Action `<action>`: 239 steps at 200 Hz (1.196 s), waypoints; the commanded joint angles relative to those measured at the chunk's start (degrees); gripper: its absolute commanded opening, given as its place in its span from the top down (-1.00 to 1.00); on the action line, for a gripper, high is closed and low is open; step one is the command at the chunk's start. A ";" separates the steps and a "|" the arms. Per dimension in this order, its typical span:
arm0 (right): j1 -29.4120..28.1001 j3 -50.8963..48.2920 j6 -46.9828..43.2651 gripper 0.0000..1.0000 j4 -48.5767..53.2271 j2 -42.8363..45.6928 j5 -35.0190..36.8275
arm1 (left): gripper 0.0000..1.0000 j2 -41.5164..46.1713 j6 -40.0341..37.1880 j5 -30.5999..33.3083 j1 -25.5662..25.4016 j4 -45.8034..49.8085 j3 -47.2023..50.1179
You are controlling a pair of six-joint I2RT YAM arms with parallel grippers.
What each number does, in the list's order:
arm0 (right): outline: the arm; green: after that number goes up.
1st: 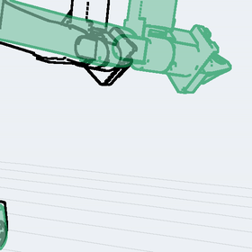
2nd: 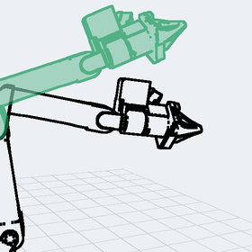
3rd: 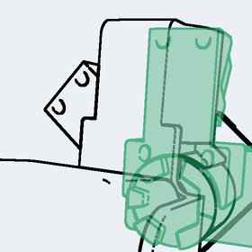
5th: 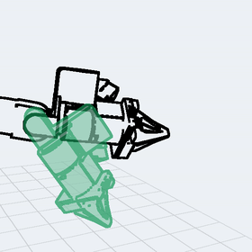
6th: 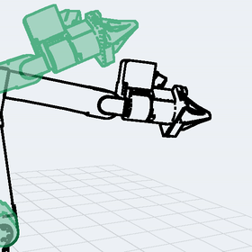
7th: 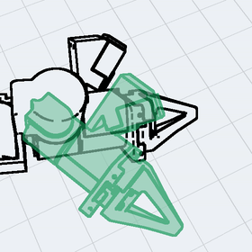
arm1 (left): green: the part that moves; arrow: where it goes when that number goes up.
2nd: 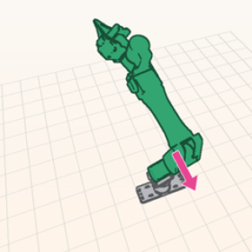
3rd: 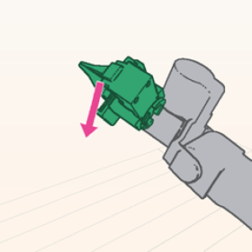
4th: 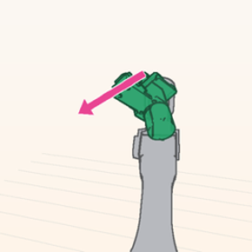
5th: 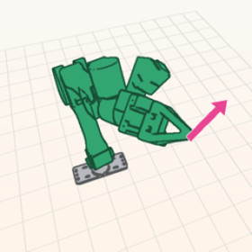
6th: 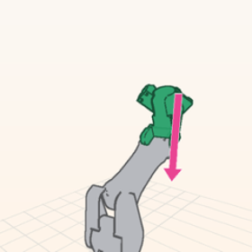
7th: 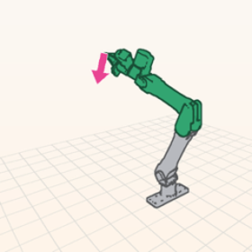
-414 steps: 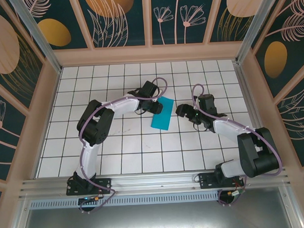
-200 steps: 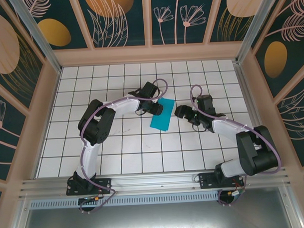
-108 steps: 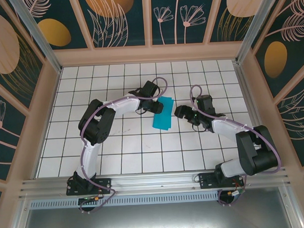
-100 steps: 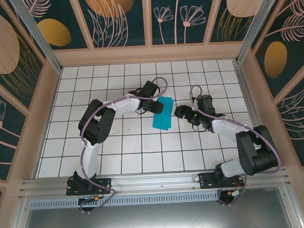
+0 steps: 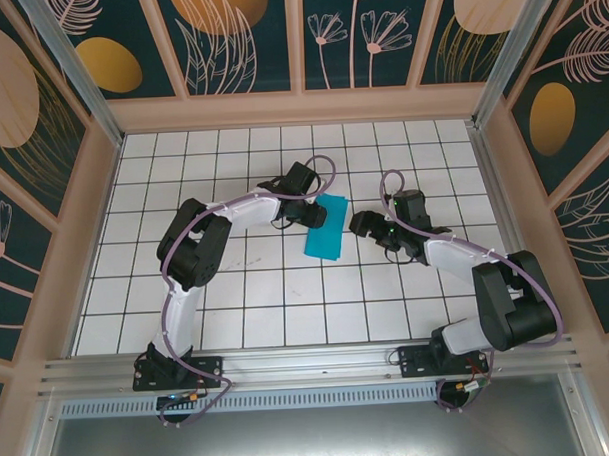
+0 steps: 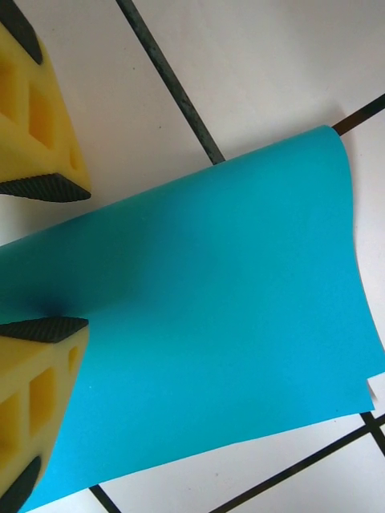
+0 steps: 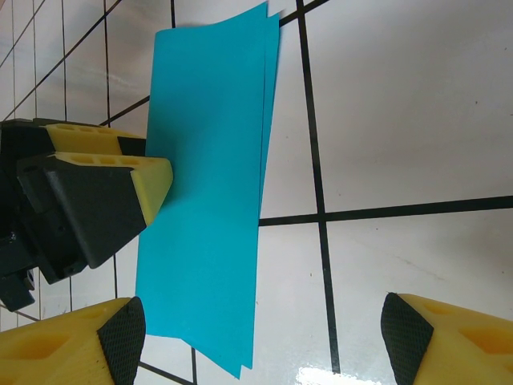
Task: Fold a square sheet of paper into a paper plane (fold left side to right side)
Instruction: First fold in half a square sheet of paper at the center of the table.
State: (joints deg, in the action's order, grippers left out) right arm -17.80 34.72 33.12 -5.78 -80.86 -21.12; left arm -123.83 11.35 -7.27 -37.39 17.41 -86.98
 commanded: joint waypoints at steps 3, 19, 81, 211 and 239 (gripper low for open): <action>-0.48 1.05 -0.95 -0.61 0.06 -0.75 -0.34 | 0.08 -0.79 -1.24 -0.60 0.51 1.31 0.76; -0.52 1.05 -0.96 -0.61 0.07 -0.78 -0.40 | 0.08 -0.71 -1.33 -0.31 0.43 1.44 0.77; -0.51 1.05 -0.96 -0.61 0.16 -0.65 -0.16 | 0.07 -1.07 -1.07 -0.08 0.54 2.02 0.65; -0.83 1.75 -0.74 -0.61 -0.19 -1.42 -0.54 | 0.04 -0.80 -2.12 -0.92 0.52 2.10 0.66; -1.20 2.41 -0.31 -0.61 -0.82 -2.22 -0.58 | 0.03 -0.82 -2.13 -1.07 0.48 2.04 0.64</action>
State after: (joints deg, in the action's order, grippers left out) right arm -18.26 35.05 33.15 -5.80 -81.91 -21.12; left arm -123.83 10.48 -7.31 -37.39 18.11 -86.89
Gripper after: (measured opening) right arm 0.804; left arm 0.481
